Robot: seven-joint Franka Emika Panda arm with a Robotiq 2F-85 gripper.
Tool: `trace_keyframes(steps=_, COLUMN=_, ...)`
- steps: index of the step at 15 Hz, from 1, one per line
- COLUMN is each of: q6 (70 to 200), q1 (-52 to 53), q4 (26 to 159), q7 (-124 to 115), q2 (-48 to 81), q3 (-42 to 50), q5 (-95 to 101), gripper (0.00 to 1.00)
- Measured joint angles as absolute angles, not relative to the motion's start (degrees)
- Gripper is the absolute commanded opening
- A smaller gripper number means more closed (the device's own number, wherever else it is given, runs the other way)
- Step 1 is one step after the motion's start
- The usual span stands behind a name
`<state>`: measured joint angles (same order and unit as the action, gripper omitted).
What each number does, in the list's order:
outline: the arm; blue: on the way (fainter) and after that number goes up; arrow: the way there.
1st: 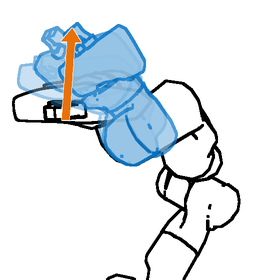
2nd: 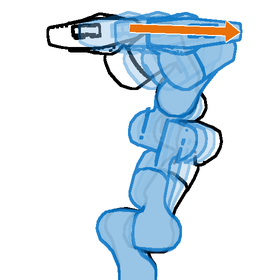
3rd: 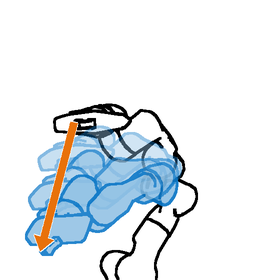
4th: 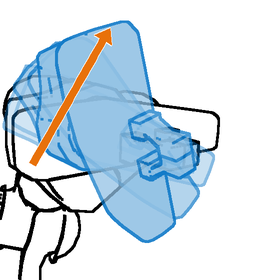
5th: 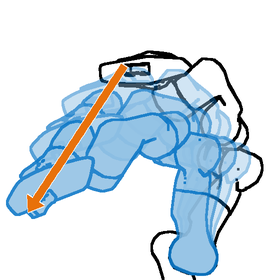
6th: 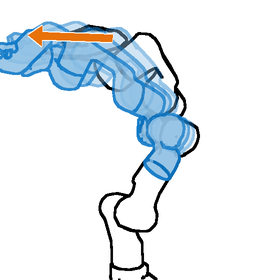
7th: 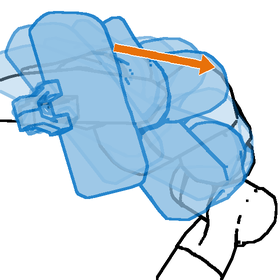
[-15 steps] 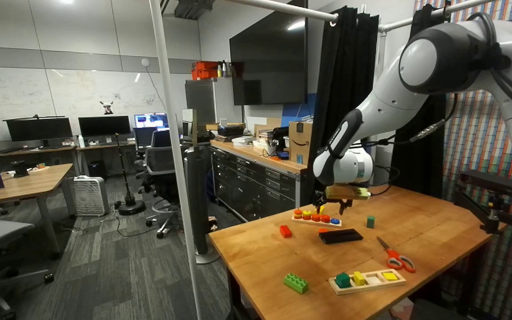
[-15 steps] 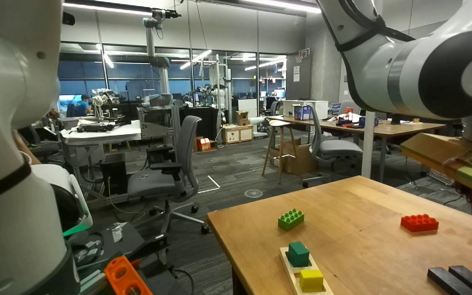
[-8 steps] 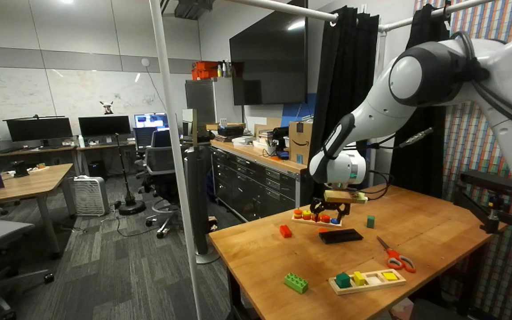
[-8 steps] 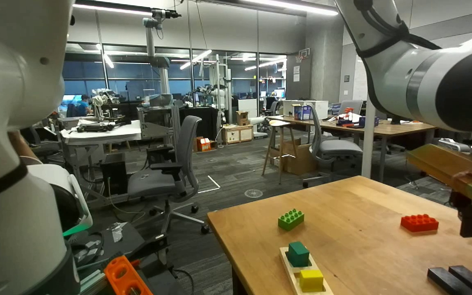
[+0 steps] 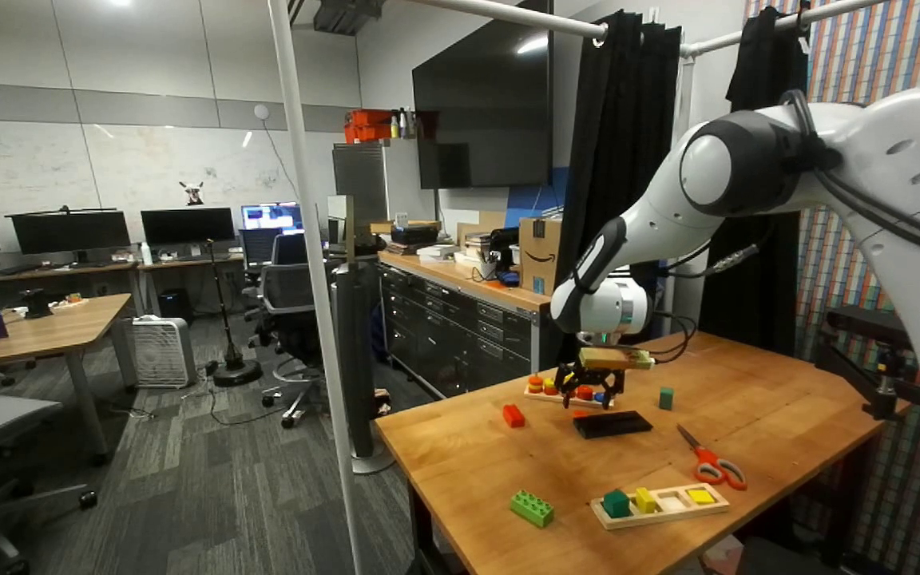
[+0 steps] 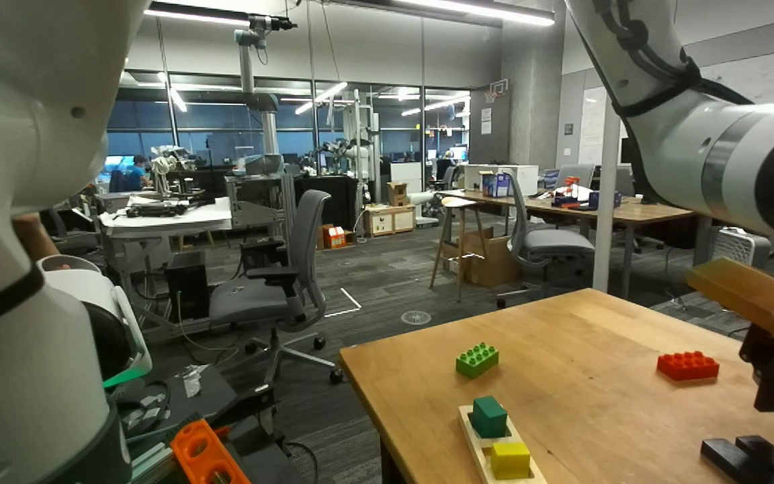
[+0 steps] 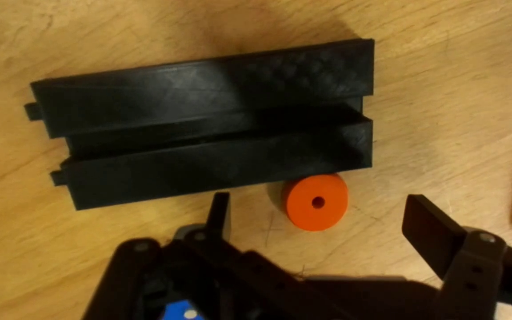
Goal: Put the orange rings on the wooden board
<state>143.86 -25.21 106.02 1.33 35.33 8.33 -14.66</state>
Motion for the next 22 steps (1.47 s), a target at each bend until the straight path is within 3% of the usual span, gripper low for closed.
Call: trace_keyframes(steps=22, q6=135.63, q1=-25.19, q4=96.24, q7=2.45, q2=41.99, q3=8.99, q5=-13.70, gripper=1.00)
